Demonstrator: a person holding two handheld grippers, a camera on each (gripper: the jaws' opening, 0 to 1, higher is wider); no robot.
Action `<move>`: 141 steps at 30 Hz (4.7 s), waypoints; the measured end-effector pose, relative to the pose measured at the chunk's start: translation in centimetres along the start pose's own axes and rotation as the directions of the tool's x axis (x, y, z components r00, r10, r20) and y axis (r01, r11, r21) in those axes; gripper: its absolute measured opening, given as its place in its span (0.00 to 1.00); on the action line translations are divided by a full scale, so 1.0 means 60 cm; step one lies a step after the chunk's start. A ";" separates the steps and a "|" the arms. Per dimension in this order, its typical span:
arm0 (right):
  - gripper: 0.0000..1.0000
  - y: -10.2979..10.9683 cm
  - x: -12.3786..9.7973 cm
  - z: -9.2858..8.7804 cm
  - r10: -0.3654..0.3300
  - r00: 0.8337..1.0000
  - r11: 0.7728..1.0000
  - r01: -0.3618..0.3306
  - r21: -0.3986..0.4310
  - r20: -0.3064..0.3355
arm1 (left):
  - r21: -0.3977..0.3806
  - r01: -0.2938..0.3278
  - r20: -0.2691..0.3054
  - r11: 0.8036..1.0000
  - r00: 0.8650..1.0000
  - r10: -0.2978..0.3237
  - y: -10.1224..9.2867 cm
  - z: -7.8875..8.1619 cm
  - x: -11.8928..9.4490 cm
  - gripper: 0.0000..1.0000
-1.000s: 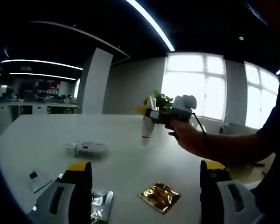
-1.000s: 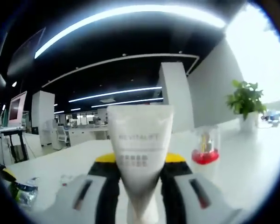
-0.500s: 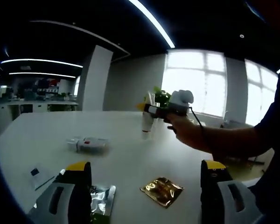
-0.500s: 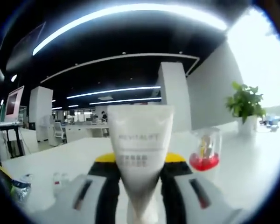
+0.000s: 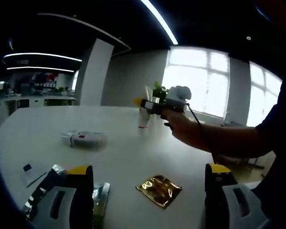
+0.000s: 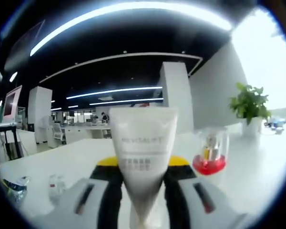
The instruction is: Arrange the skincare products in the storage area until every visible bottle or jar stands upright without overlapping.
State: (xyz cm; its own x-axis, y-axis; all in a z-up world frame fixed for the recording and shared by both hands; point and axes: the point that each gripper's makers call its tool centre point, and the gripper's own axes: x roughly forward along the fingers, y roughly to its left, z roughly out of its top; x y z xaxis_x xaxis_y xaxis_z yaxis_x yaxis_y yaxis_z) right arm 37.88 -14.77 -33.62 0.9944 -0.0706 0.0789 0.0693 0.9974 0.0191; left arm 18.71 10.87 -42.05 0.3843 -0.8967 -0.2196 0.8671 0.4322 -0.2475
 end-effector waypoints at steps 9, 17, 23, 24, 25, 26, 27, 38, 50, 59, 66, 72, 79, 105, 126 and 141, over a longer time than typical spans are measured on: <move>0.32 -0.006 0.007 -0.009 -0.003 1.000 1.000 0.004 0.009 -0.010 | 0.000 0.027 -0.029 1.000 0.999 -0.027 -0.006 -0.010 0.008 0.99; 0.32 -0.008 0.015 -0.016 -0.008 1.000 1.000 0.008 0.002 -0.017 | -0.003 0.040 -0.032 0.999 0.999 -0.041 -0.010 -0.011 0.012 0.98; 0.33 -0.005 0.012 -0.017 -0.012 1.000 1.000 0.012 0.002 -0.013 | 0.001 0.047 -0.032 0.999 0.998 -0.047 -0.011 -0.011 0.014 0.97; 0.34 -0.004 0.011 -0.017 -0.010 1.000 1.000 0.011 0.004 -0.013 | 0.003 0.050 -0.033 0.999 0.998 -0.049 -0.012 -0.011 0.014 0.97; 0.34 -0.005 0.009 -0.016 -0.015 1.000 1.000 0.015 0.002 -0.012 | 0.007 0.052 -0.031 0.999 0.998 -0.051 -0.013 -0.010 0.013 0.97; 0.34 -0.004 0.009 -0.016 -0.012 1.000 1.000 0.012 0.004 -0.011 | 0.011 0.049 -0.024 0.999 0.998 -0.049 -0.013 -0.007 0.012 0.97; 0.34 -0.004 0.008 -0.016 -0.011 1.000 1.000 0.011 0.006 -0.011 | 0.013 0.048 -0.024 0.999 0.999 -0.048 -0.013 -0.006 0.012 0.96; 0.36 0.001 0.001 -0.016 -0.003 1.000 1.000 0.002 -0.016 -0.016 | 0.009 0.046 -0.030 0.999 0.998 -0.046 -0.015 -0.011 0.009 0.94; 0.37 0.008 -0.006 -0.017 0.007 1.000 1.000 -0.008 -0.024 -0.025 | 0.003 0.044 -0.037 0.999 0.998 -0.044 -0.015 -0.016 0.007 0.92; 0.47 0.017 -0.007 -0.021 0.009 0.999 0.999 -0.010 -0.031 -0.037 | -0.002 0.042 -0.038 0.999 0.998 -0.042 -0.013 -0.015 0.008 0.91; 0.48 0.023 -0.010 -0.032 0.016 0.998 0.999 -0.018 -0.037 -0.060 | -0.002 0.044 -0.036 0.999 0.998 -0.044 -0.013 -0.014 0.007 0.90; 0.48 0.017 -0.021 -0.051 0.011 0.996 1.000 -0.013 -0.026 -0.088 | -0.001 0.050 -0.038 0.999 0.998 -0.050 -0.017 -0.016 0.007 0.89; 0.51 0.013 -0.040 -0.078 0.013 0.990 1.000 -0.010 0.019 -0.138 | 0.002 0.059 -0.035 0.998 0.998 -0.059 -0.024 -0.014 0.010 0.89; 0.43 0.015 -0.084 -0.159 0.019 0.941 1.000 -0.022 -0.005 -0.337 | 0.029 0.095 -0.034 0.995 0.995 -0.094 -0.062 -0.011 0.007 0.87; 0.27 0.012 -0.080 -0.173 0.013 0.938 1.000 -0.009 0.011 -0.345 | 0.021 0.083 -0.038 0.996 0.996 -0.082 -0.051 -0.016 0.001 0.86; 0.29 0.010 -0.079 -0.175 0.029 0.937 1.000 -0.027 0.011 -0.349 | 0.014 0.080 -0.045 0.997 0.996 -0.079 -0.046 -0.020 0.004 0.85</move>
State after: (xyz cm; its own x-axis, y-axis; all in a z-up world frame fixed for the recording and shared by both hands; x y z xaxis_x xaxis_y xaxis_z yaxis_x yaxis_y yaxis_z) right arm 34.07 -13.71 -44.42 0.9614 -0.0327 -0.2731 0.0419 0.9987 0.0277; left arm 16.00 9.56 -42.56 0.2999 -0.9228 -0.2419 0.8993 0.3581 -0.2510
